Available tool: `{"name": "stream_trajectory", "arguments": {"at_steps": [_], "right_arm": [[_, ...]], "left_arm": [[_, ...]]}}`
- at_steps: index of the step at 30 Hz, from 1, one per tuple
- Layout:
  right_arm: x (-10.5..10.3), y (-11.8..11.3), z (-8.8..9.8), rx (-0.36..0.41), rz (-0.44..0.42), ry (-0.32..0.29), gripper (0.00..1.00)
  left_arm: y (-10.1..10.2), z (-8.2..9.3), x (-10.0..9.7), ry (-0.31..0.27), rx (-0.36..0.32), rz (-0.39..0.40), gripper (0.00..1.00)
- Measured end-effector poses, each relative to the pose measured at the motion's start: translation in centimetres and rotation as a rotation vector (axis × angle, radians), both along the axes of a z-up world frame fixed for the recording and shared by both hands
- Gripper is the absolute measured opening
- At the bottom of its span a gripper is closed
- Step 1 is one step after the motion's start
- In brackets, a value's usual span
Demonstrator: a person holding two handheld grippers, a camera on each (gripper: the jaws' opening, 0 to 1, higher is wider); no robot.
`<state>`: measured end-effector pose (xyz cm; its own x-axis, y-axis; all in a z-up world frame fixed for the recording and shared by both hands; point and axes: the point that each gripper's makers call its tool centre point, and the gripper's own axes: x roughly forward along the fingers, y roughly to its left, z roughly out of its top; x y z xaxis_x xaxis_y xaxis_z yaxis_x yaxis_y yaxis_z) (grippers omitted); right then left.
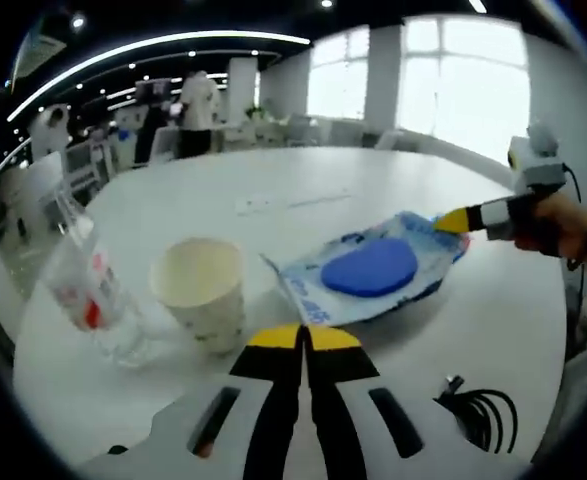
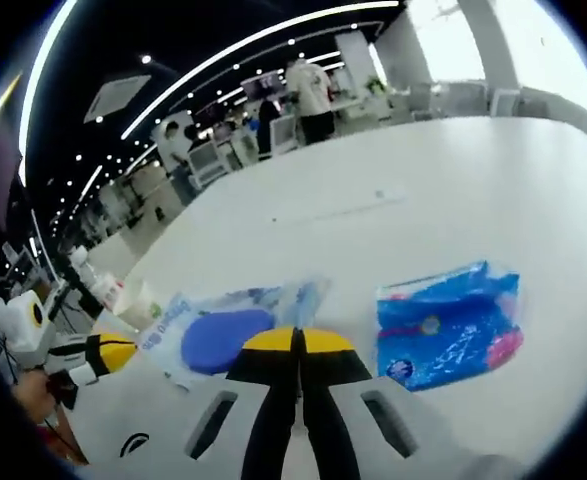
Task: Arrange the tabletop items into an orderly group along one side of the table until the central work area is clear of visible clutter.
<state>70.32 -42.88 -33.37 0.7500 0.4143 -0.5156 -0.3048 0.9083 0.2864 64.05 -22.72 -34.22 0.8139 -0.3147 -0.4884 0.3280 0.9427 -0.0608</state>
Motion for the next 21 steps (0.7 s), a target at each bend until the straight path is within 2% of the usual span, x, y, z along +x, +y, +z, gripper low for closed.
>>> {"name": "stream_trajectory", "arguments": {"at_steps": [9,11,12,16,21], "right_arm": [[1.3,-0.4,-1.6,-0.013,0.002,0.013,0.01],[1.5,-0.3,-1.9,-0.008,0.011,0.020,0.01],[1.5,-0.6,-2.4,0.005,-0.006,0.044,0.01],[1.4,-0.8,-3.2,-0.028,0.016,0.051,0.01],[1.4,-0.8,-3.8,-0.040,0.012,0.066,0.01]], "left_arm": [[-0.3,-1.1,1.0,0.009,0.000,0.033,0.00],[-0.3,-1.5,0.9,0.027,-0.001,0.036,0.00],[-0.2,-1.6,0.9,0.030,-0.001,0.038,0.00],[-0.2,-1.9,0.7,0.044,-0.005,0.035,0.00],[-0.5,-2.8,0.3,0.073,0.024,0.015,0.00]]}}
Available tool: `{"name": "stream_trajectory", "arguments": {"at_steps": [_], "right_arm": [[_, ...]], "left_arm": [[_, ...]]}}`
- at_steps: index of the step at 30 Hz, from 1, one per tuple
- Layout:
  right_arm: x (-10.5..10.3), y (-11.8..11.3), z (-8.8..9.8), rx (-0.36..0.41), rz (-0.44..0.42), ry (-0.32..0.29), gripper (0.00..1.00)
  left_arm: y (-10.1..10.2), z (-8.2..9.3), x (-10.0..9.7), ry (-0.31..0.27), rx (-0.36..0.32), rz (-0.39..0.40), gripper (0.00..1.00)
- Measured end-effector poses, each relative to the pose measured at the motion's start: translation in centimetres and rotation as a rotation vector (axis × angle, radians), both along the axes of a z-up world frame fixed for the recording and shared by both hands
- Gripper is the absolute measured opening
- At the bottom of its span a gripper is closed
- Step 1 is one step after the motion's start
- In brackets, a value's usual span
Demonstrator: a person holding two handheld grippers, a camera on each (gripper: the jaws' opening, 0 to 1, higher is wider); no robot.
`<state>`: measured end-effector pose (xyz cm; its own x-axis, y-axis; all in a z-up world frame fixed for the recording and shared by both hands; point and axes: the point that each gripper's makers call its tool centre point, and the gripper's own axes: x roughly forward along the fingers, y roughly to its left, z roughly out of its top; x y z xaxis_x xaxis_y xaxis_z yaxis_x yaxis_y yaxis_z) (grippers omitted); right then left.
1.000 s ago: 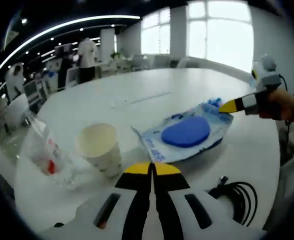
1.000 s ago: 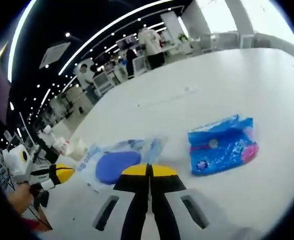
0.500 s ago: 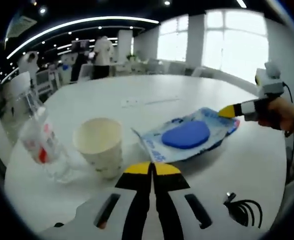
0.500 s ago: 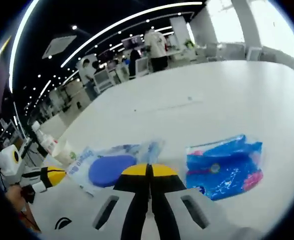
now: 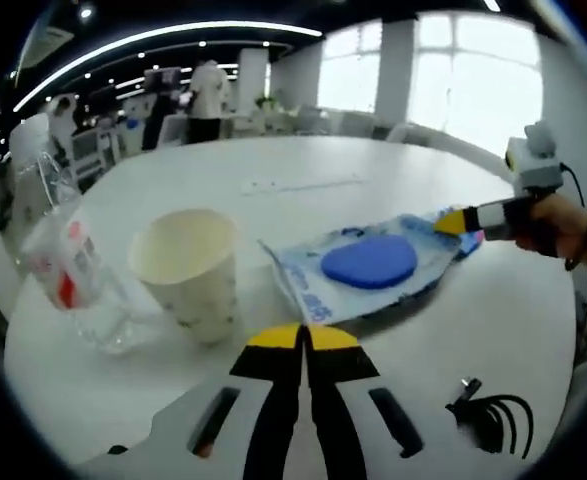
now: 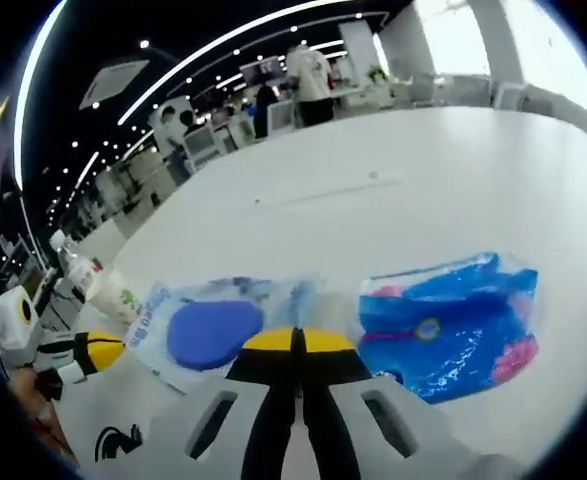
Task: Arrange the tabletop items into an orderly group along one side of the table until the central work area is clear of visible clutter.
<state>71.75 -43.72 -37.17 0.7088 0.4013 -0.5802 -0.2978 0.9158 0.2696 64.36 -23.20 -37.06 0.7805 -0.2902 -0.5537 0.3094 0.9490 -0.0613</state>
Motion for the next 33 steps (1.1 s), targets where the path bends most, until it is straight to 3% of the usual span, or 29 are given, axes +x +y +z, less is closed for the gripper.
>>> {"name": "stream_trajectory", "arguments": {"at_steps": [11,17,18,24,27,29,33], "right_arm": [[-0.3,0.0,-0.6,-0.024,0.000,0.009,0.01],[-0.5,0.0,-0.1,-0.024,-0.018,0.004,0.03],[-0.4,-0.3,0.1,-0.049,-0.022,-0.010,0.04],[-0.8,0.8,2.1,-0.016,-0.018,-0.068,0.14],[-1.7,2.4,3.4,0.016,0.035,-0.103,0.22],[-2.4,3.4,4.0,0.020,0.074,-0.114,0.35],[-4.2,4.7,4.7,-0.021,0.151,-0.131,0.43]], "left_arm": [[0.3,-1.0,-0.3,0.031,0.025,0.003,0.00],[0.2,-0.6,-0.2,0.029,0.013,0.012,0.00],[0.2,-0.5,-0.2,0.021,0.015,0.008,0.01],[0.1,-0.4,-0.5,0.021,0.023,0.000,0.12],[0.0,0.0,-0.8,0.022,0.024,-0.009,0.16],[0.1,0.4,-1.0,0.017,0.030,-0.015,0.20],[0.2,2.2,-1.2,-0.027,0.055,-0.015,0.25]]}}
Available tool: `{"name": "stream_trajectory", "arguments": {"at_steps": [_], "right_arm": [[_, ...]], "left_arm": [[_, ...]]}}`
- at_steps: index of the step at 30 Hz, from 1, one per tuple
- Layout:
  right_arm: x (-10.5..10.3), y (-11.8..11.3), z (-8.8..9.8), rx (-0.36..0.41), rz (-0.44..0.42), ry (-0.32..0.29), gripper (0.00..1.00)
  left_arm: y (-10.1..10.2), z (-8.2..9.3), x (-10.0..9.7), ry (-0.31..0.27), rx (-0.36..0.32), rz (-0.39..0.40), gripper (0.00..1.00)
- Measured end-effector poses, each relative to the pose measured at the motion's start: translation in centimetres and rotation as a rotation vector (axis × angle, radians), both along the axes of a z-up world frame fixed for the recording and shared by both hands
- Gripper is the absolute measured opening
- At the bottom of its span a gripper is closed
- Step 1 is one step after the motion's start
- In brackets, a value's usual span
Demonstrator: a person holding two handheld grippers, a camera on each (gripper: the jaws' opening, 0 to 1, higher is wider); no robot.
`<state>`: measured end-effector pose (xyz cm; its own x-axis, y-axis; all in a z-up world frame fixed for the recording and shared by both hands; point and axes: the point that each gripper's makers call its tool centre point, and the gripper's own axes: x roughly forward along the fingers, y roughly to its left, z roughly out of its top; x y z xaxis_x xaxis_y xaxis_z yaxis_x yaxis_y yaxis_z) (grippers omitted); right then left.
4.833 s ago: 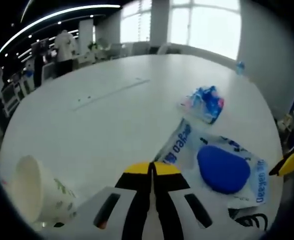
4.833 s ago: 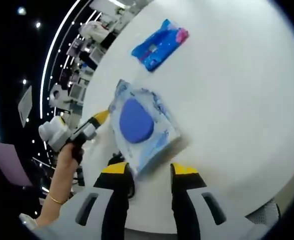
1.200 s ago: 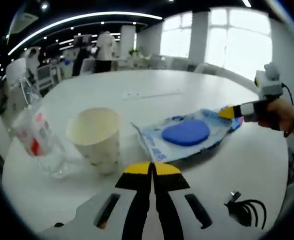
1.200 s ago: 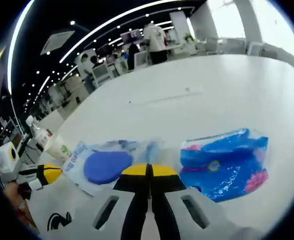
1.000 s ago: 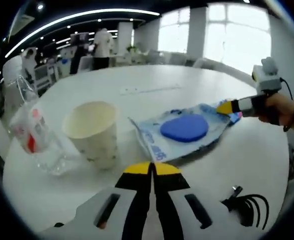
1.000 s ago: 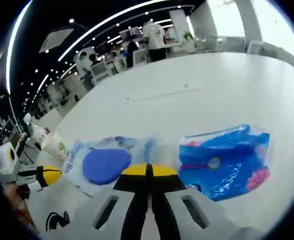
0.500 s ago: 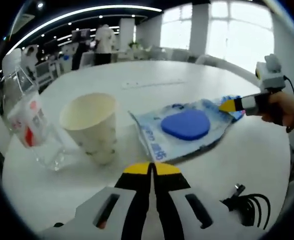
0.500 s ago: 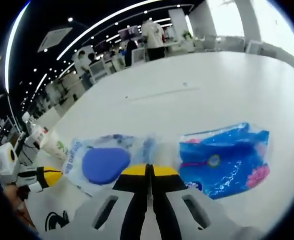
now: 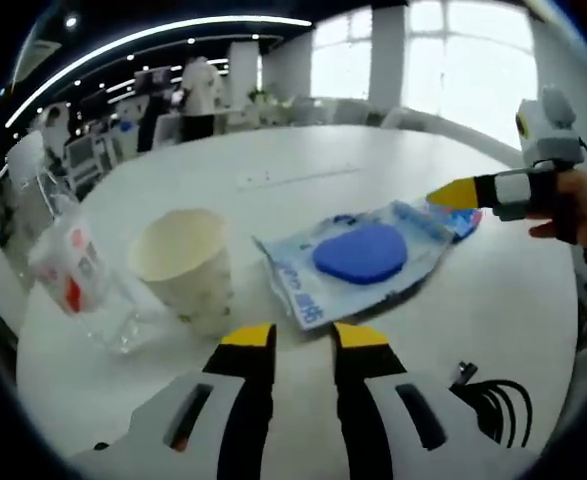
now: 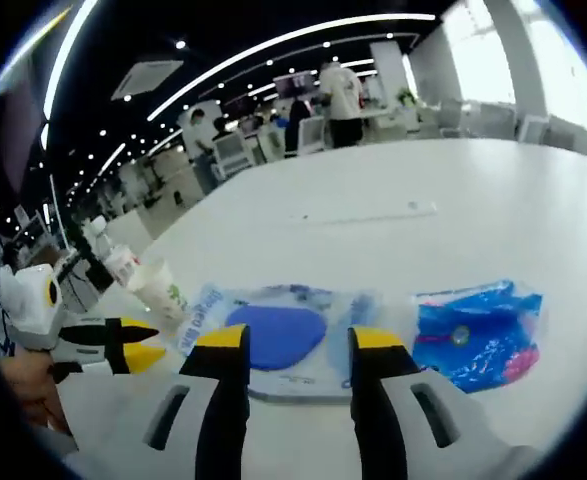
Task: Arrange the tabletop items into an orderly group along one side of the table until the central work area is clear of visible clutter.
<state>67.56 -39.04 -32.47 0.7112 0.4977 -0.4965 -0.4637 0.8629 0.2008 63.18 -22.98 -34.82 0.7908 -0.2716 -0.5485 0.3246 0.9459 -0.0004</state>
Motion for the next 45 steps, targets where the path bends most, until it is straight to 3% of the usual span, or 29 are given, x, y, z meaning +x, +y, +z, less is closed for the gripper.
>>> {"name": "stream_trajectory", "arguments": {"at_steps": [3,8,16,19,22,29,33,37,45], "right_arm": [[-1.3,0.9,0.3,0.007,0.045,0.013,0.54],[-3.8,2.7,0.1,-0.030,0.194,0.015,0.67],[-8.1,5.3,-1.3,-0.059,0.394,0.070,0.79],[-9.2,6.3,-2.0,-0.048,0.425,0.095,0.82],[-10.2,7.1,-2.6,-0.056,0.464,0.117,0.85],[-12.2,8.9,-3.8,-0.072,0.561,0.143,0.84],[-12.9,9.4,-4.5,-0.122,0.609,0.134,0.83],[-13.4,9.7,-5.1,-0.160,0.656,0.120,0.78],[-13.4,9.7,-5.8,-0.191,0.665,0.115,0.66]], "left_arm": [[-0.2,1.3,-0.1,-0.025,-0.007,-0.012,0.32],[-0.5,3.0,-0.6,-0.048,-0.040,-0.026,0.47],[-0.3,4.6,-2.1,-0.067,-0.037,-0.063,0.67],[0.0,5.5,-2.4,-0.109,0.024,-0.088,0.70],[-0.1,6.2,-2.7,-0.105,-0.002,-0.072,0.76],[-0.5,7.7,-4.0,-0.116,-0.011,-0.089,0.90],[-0.6,7.5,-5.0,-0.077,-0.041,-0.098,0.98],[-0.5,7.4,-5.8,-0.077,-0.031,-0.118,0.99],[-0.3,8.5,-7.0,-0.085,-0.054,-0.138,0.99]]}}
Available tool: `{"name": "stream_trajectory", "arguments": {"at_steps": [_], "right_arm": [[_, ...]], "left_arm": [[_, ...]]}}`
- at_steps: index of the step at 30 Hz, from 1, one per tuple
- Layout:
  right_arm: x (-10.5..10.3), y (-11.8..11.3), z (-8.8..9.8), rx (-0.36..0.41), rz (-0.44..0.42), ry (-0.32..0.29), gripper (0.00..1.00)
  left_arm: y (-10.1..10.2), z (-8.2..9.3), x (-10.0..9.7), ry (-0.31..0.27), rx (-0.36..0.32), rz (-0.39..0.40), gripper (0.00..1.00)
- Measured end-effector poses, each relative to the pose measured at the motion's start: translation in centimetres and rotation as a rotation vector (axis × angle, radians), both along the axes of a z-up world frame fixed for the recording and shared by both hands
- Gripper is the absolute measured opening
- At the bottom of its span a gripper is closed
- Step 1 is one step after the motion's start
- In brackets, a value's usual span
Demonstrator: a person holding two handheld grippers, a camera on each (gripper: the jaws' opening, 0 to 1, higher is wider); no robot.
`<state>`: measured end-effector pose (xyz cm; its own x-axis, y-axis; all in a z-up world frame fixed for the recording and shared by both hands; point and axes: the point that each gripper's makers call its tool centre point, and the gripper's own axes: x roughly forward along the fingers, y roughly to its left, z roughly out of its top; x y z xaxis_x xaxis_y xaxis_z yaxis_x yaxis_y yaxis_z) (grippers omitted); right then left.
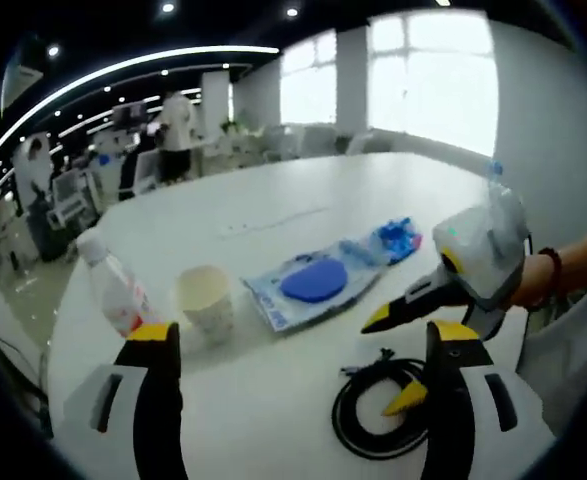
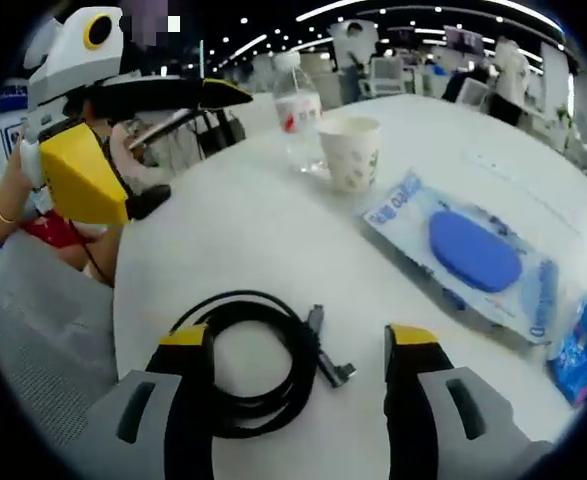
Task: Arrange the tabletop items into an orderly group along one side of the table until the central work area is clear of visible clutter.
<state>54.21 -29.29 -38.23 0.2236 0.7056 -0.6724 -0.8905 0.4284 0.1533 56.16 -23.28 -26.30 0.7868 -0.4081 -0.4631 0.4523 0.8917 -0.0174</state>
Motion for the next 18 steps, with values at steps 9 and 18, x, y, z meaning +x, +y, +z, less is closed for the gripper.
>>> {"name": "stream_trajectory", "arguments": {"at_steps": [9,18], "right_arm": [[0.0,0.2,-0.3,-0.028,0.037,-0.044,0.46],[0.1,0.0,-1.1,-0.068,0.052,-0.046,0.30]], "left_arm": [[-0.3,1.2,-1.4,-0.024,0.040,-0.015,0.99],[-0.3,1.0,-2.9,-0.002,0.045,-0.026,0.99]]}}
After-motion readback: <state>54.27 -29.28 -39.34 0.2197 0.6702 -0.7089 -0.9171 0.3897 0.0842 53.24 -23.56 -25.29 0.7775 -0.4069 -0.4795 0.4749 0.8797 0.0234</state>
